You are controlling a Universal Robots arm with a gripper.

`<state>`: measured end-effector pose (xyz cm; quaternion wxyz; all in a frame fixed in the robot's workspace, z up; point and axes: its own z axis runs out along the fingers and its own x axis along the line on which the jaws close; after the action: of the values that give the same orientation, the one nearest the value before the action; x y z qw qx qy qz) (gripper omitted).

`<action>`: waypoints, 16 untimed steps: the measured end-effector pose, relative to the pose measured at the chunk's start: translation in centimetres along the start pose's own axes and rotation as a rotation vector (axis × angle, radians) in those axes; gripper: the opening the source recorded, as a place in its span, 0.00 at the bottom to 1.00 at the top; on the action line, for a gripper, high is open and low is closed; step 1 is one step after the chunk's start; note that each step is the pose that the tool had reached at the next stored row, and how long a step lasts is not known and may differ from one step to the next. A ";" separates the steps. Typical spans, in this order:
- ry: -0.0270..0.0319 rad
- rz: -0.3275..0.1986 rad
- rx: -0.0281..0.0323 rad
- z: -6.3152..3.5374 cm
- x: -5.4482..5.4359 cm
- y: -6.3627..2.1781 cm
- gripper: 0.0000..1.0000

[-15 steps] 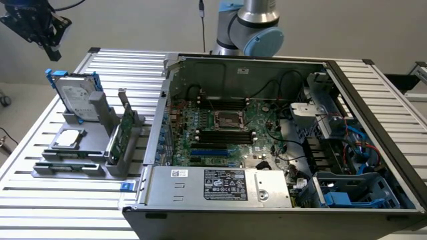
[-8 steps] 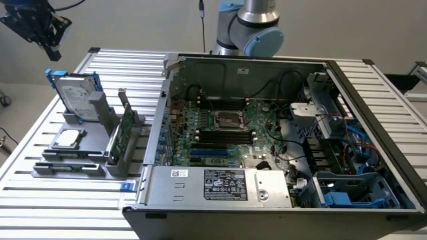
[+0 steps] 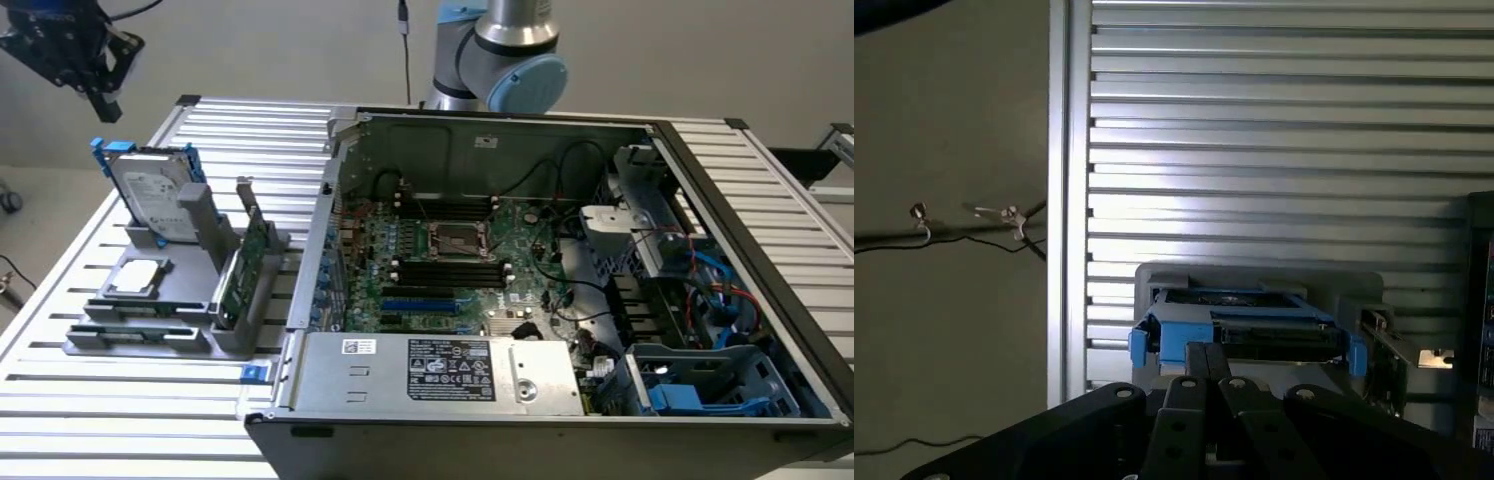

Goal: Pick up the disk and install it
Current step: 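Pick up the disk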

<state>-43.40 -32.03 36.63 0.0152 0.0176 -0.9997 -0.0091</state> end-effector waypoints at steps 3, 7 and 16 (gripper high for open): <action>0.0010 -0.055 0.0017 0.02 0.0 0.00 0.11; 0.0024 -0.127 0.0039 0.04 0.0 0.00 0.11; 0.0054 -0.291 0.0088 0.05 0.0 0.00 0.11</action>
<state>-43.40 -32.03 36.58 0.0164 0.1623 -0.9866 -0.0068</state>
